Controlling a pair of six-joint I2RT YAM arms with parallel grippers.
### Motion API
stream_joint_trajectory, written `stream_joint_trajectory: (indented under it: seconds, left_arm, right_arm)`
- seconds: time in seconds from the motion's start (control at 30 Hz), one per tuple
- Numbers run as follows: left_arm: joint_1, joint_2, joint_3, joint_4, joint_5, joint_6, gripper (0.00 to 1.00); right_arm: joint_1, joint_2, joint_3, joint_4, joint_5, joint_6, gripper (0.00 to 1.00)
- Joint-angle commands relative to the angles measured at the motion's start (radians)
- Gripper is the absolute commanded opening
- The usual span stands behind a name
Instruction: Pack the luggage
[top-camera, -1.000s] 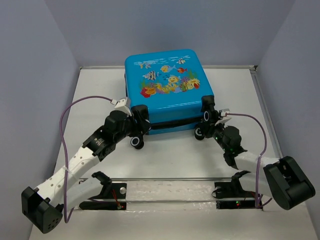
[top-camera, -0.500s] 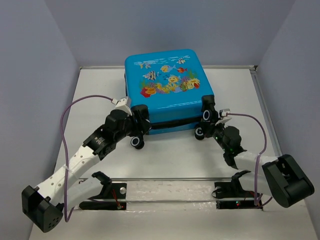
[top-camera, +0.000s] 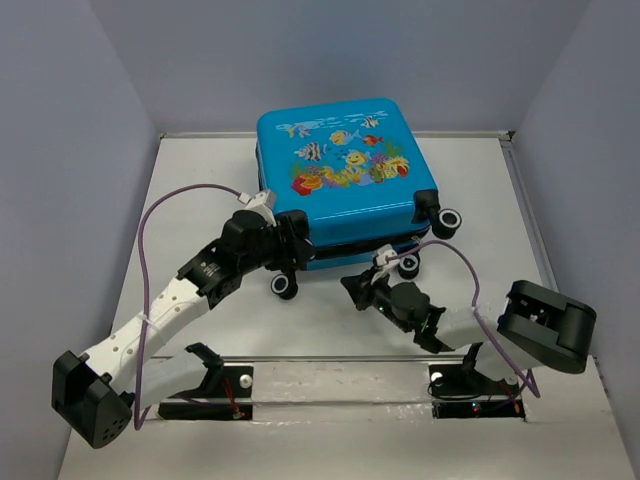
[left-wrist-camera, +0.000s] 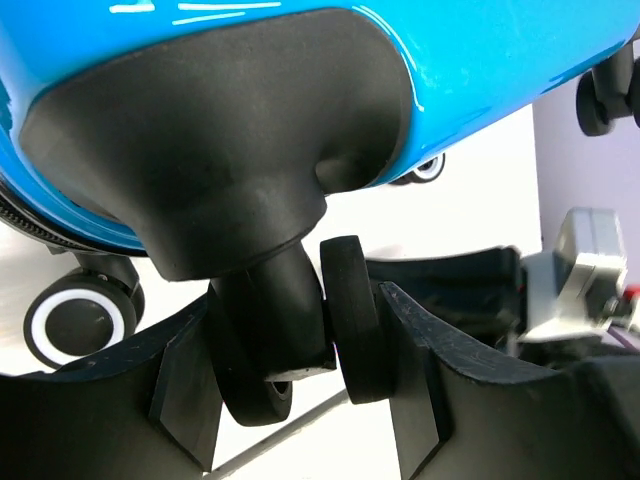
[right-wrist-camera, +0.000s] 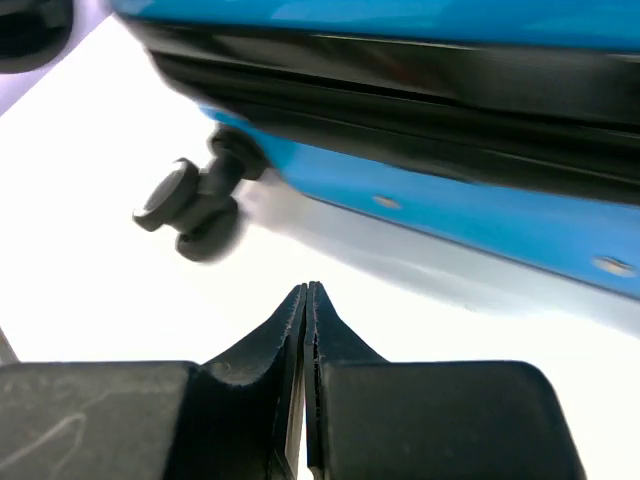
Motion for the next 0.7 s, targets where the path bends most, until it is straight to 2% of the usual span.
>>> stream_joint_trajectory:
  seconds: [0.0,0.1,0.17,0.27,0.37,0.4,0.47,0.5,0.6,0.63,0.67]
  left_arm:
    - [-0.034,-0.021,0.113,0.351,0.17,0.092,0.06]
    - [-0.033,-0.026,0.139,0.309,0.136,0.115,0.06]
    - [-0.033,-0.044,0.177,0.276,0.1,0.15,0.06]
    - [-0.031,-0.067,0.211,0.227,0.024,0.182,0.06]
    - [-0.008,-0.075,0.241,0.183,-0.01,0.208,0.06]
    - [0.013,-0.076,0.244,0.181,-0.003,0.205,0.06]
    - [0.03,-0.079,0.26,0.177,0.015,0.201,0.06]
    - [0.044,-0.081,0.263,0.175,0.032,0.193,0.06]
    - [0.049,-0.086,0.266,0.177,0.044,0.19,0.06]
    - [0.049,-0.087,0.266,0.177,0.05,0.19,0.06]
    - [0.052,-0.09,0.269,0.177,0.052,0.19,0.06]
  right_arm:
    - [0.136,0.078,0.112,0.076,0.171,-0.082,0.07]
    - [0.137,0.065,0.101,0.075,0.169,-0.033,0.07]
    - [0.137,0.031,0.074,0.002,0.249,-0.008,0.07]
    - [0.1,-0.084,0.017,-0.028,0.289,0.035,0.07]
    - [-0.05,-0.205,-0.129,0.068,0.194,0.121,0.07]
    - [-0.143,-0.227,-0.164,0.085,0.16,0.135,0.08]
    - [-0.191,-0.294,-0.21,0.082,0.126,0.149,0.11]
    - [-0.221,-0.313,-0.235,0.076,0.119,0.149,0.19]
    - [-0.232,-0.374,-0.235,0.02,0.134,0.116,0.31]
    - [-0.257,-0.386,-0.233,0.009,0.134,0.112,0.4]
    - [-0.267,-0.399,-0.238,0.001,0.139,0.107,0.44]
